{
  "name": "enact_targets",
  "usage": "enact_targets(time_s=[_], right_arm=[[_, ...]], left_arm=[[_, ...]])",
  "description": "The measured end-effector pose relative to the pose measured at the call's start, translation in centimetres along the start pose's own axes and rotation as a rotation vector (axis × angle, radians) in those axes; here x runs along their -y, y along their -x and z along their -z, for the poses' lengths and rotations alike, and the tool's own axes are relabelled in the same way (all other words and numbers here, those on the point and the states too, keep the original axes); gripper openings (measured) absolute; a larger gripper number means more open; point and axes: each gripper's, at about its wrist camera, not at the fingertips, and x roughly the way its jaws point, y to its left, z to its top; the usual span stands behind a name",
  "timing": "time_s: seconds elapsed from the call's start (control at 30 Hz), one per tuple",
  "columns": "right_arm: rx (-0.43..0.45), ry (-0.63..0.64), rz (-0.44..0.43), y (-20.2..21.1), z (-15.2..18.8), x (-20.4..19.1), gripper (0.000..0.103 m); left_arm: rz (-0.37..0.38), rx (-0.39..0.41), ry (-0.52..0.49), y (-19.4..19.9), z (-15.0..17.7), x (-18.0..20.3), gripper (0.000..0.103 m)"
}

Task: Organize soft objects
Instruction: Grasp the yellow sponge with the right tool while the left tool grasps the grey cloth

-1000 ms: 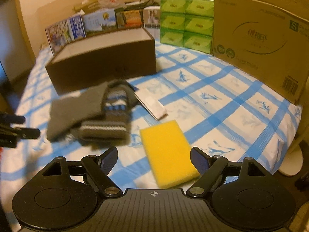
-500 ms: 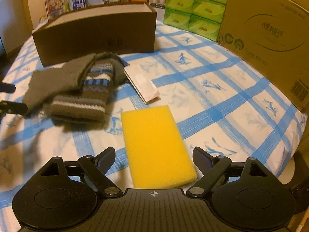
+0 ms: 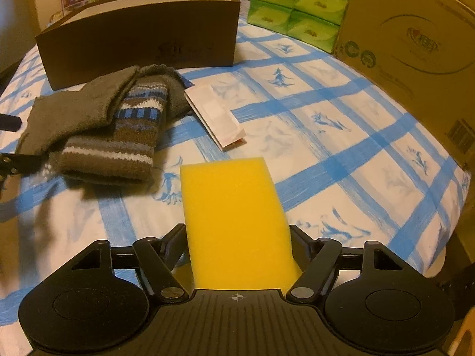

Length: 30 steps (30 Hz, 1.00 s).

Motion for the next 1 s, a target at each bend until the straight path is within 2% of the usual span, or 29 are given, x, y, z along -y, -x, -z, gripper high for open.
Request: enact_targets(time_s=[0.2, 0.3, 0.33, 0.43, 0.5, 0.6, 0.73, 0.87, 0.9, 0.97, 1.0], right_arm=[[-0.023, -0.073, 0.002, 0.6, 0.8, -0.5, 0.072], [-0.021, -0.073, 0.007, 0.4, 1.2, -0.7, 0.073], [-0.024, -0.064, 0.009, 0.3, 1.2, -0.8, 0.073], [-0.027, -0.066, 0.007, 0.1, 1.2, -0.8, 0.073], [-0.024, -0.070, 0.002, 0.1, 1.4, -0.7, 0.074], [-0.024, -0.081, -0.010, 0.0, 1.5, -0.5, 0.074], [-0.028, -0.085, -0.015, -0.2, 1.5, -0.3, 0.074], [-0.025, -0.086, -0.016, -0.2, 1.6, -0.4, 0.074], [-0.024, -0.086, -0.017, -0.2, 1.6, -0.4, 0.074], [-0.022, -0.084, -0.019, -0.2, 1.6, -0.4, 0.074], [-0.023, -0.083, -0.020, -0.2, 1.6, -0.3, 0.074]], left_arm=[[-0.024, 0.012, -0.047, -0.8, -0.1, 0.4, 0.070], [-0.032, 0.020, -0.070, -1.1, -0.1, 0.6, 0.064], [-0.030, 0.024, -0.075, -1.2, -0.1, 0.7, 0.059], [0.010, 0.029, -0.064, -0.9, -0.3, 0.4, 0.034], [0.033, 0.052, -0.045, -0.1, -0.4, 0.1, 0.027], [0.044, 0.081, -0.016, 0.6, -0.5, -0.4, 0.025], [0.040, 0.047, -0.017, -0.6, -0.7, -0.2, 0.028], [0.026, 0.050, -0.017, -1.4, -0.7, 0.3, 0.027], [0.027, 0.051, -0.011, -1.3, -0.8, 0.2, 0.025], [0.037, 0.065, 0.007, -0.9, -0.9, -0.1, 0.010], [0.038, 0.078, 0.017, -0.5, -0.9, -0.4, 0.009]])
